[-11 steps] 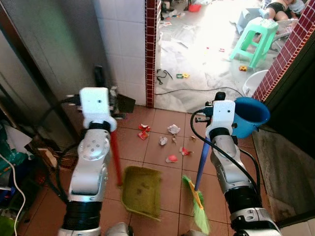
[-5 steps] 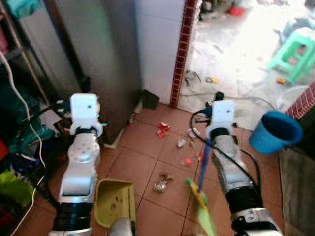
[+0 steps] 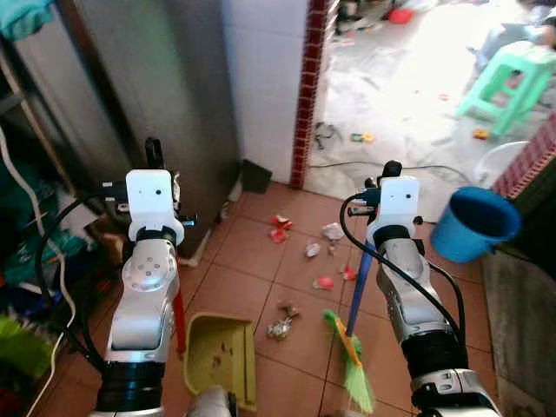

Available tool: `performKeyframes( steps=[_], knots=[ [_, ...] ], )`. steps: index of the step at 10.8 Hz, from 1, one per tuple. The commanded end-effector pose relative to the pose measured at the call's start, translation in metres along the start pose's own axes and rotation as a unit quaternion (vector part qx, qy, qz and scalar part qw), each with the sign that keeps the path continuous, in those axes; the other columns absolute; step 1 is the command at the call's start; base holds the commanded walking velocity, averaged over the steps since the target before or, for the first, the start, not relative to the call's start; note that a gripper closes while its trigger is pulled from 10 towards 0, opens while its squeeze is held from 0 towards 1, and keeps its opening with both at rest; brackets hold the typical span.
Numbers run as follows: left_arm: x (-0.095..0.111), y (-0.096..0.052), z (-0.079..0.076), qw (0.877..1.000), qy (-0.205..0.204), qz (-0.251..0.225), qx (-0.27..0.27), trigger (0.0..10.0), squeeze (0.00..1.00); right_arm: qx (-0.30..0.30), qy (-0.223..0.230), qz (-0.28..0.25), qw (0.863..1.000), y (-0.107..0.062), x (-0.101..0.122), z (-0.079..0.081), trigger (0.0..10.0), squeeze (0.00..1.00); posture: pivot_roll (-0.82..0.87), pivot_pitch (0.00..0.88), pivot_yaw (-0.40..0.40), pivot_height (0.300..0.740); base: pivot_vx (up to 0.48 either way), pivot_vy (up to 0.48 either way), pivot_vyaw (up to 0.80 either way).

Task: Sweep floor

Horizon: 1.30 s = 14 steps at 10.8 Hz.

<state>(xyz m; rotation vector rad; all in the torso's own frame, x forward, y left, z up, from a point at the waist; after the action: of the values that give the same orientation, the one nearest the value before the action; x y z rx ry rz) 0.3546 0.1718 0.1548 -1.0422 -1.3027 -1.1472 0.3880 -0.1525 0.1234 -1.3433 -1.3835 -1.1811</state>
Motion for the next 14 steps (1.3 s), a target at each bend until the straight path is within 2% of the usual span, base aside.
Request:
performKeyframes(
  steps=[1,13,14],
  knots=[
    [0.0156,0.0006,-0.0018,1.0,-0.005,-0.031,0.0,10.0,0.0,-0.002,0.001,-0.027,1.0,0.0014,0.0147,-0.0016,10.0,0.0,-0.02,0.034,-0.014,0.74,0.315,0.0,0.0],
    [0.0167,0.0054,0.0017,0.999,0.0,-0.041,0.016,10.0,0.0,0.016,0.019,-0.026,0.999,0.0025,0.014,0.0039,10.0,0.0,-0.02,0.013,-0.011,0.74,0.352,0.241,0.0],
    [0.0178,0.0063,0.001,0.999,-0.002,-0.043,0.016,10.0,0.0,0.014,0.018,-0.025,0.999,0.0023,0.0131,0.003,10.0,0.0,-0.02,0.013,-0.011,0.74,0.0,0.0,0.0]
  ],
)
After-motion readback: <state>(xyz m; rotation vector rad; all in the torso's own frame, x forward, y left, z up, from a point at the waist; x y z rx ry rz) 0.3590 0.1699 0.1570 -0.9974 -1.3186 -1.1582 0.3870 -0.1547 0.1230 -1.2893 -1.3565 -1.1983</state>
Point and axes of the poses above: a point about 5 cm out from each wrist's last joint towards the gripper, its own y axis pointing out of the wrist towards the gripper, its own x axis along the axis of the wrist's last joint, z = x × y, the point moved 6 cm from there along y, pointing out of the wrist towards the gripper, and after that the axes turned 5 degrees about -y, right-handed, at the moved point
